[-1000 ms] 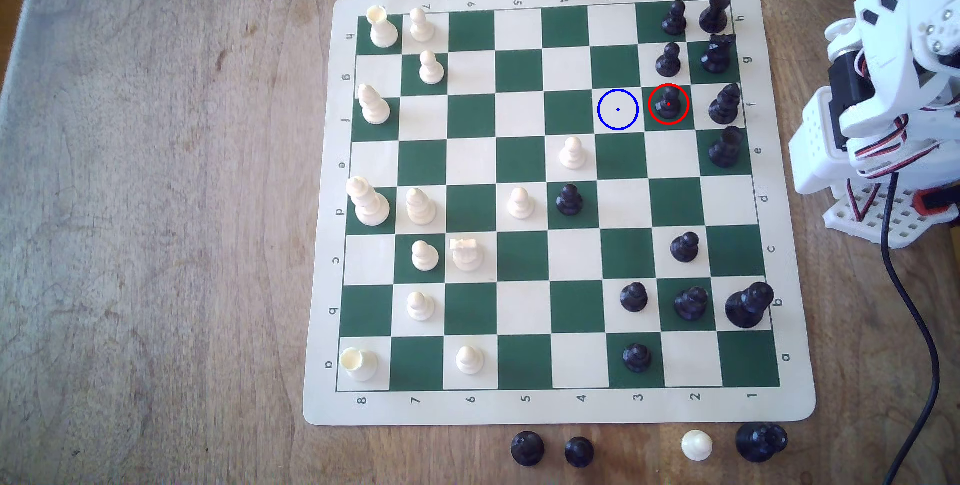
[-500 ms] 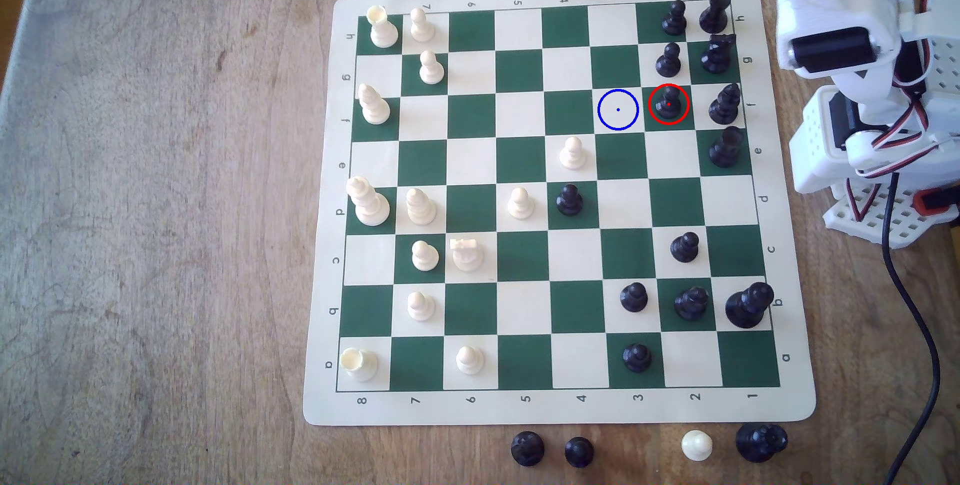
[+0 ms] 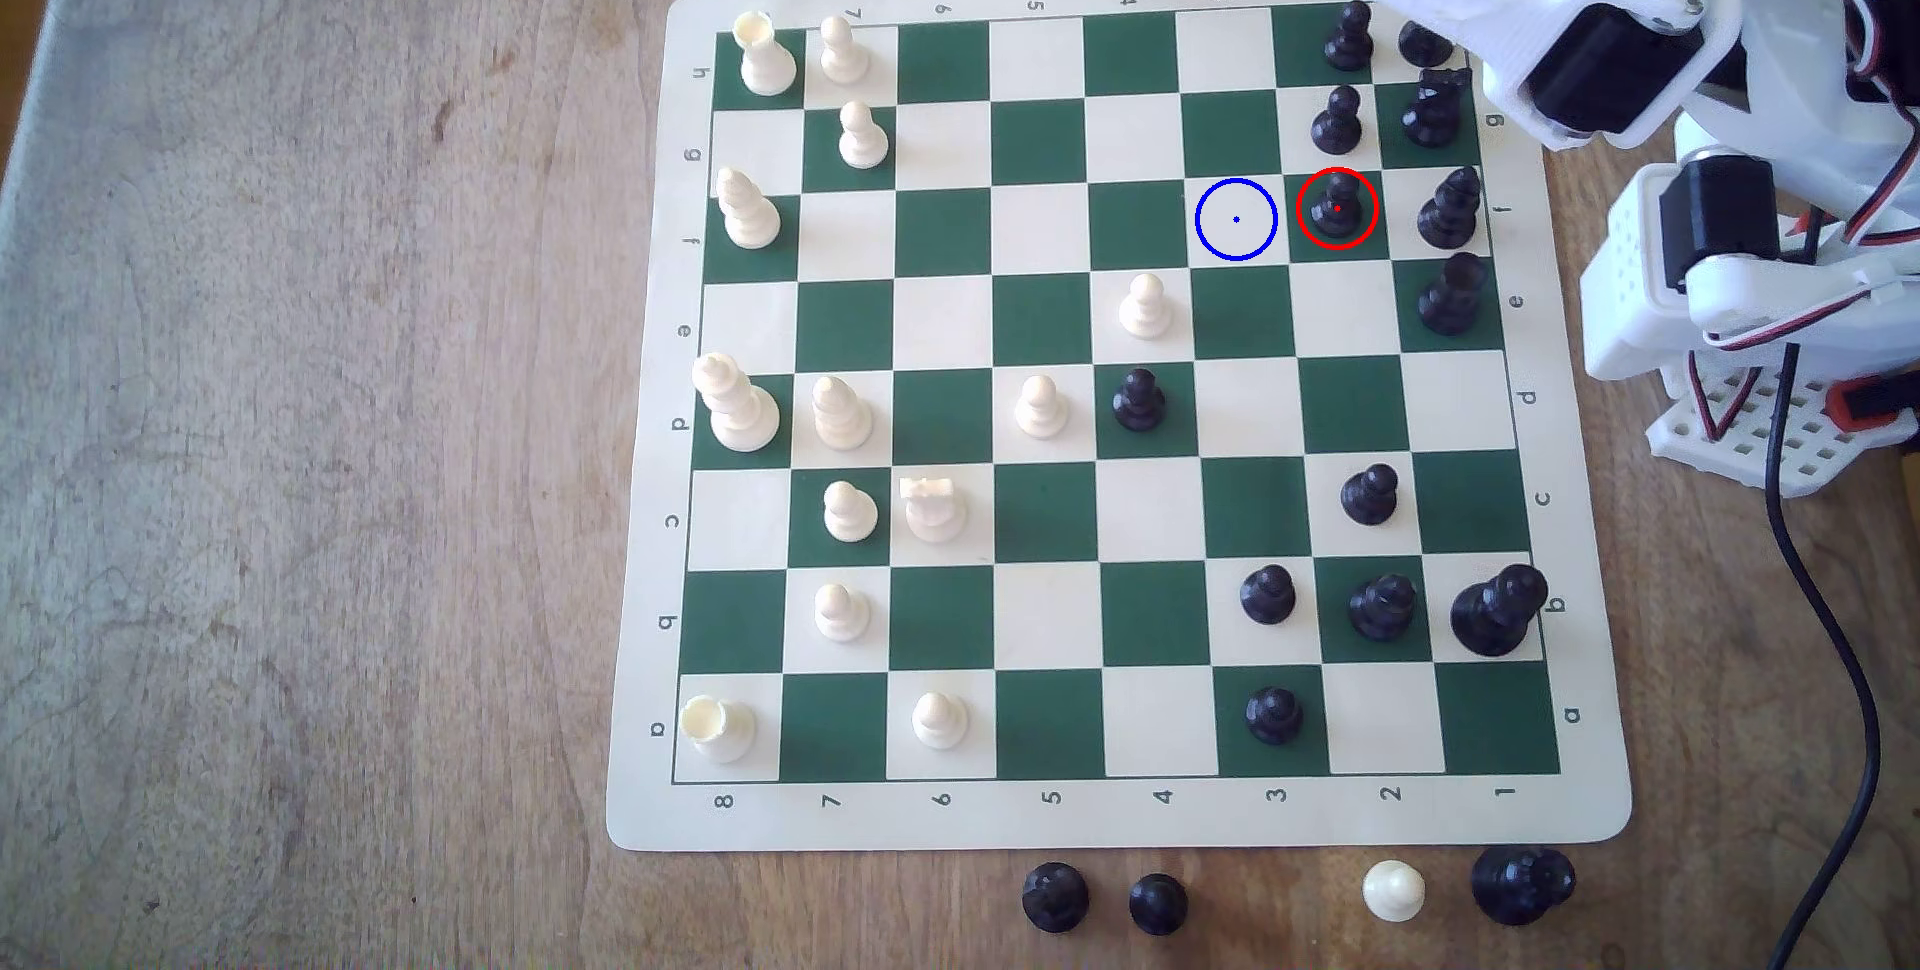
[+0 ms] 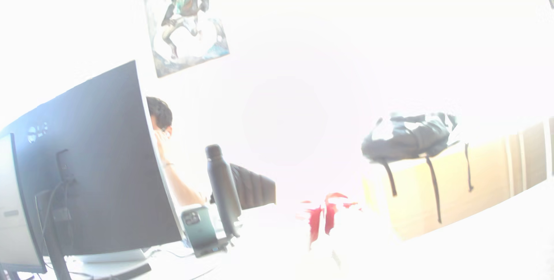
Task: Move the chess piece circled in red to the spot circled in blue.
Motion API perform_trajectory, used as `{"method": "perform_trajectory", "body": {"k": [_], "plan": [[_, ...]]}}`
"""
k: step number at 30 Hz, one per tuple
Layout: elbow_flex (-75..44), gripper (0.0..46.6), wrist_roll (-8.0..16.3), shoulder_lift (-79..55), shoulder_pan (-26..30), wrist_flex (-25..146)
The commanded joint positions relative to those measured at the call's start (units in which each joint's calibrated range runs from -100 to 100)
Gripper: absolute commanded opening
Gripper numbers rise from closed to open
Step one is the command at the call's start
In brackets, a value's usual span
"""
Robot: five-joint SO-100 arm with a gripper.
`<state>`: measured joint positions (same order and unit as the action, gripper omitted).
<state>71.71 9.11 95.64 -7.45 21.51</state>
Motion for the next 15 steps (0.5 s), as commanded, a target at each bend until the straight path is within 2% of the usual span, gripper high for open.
{"method": "perform_trajectory", "body": {"k": [1, 4, 8, 15], "plan": [[-9.43, 0.2, -1.47, 0.03, -2.68, 16.57], [-12.78, 0.4, -1.51, -0.14, -5.5, 23.12], [-25.11, 2.2, -1.61, -9.31, -9.64, 42.78], [-25.57, 2.3, -1.56, -15.76, -11.05, 54.41]]}}
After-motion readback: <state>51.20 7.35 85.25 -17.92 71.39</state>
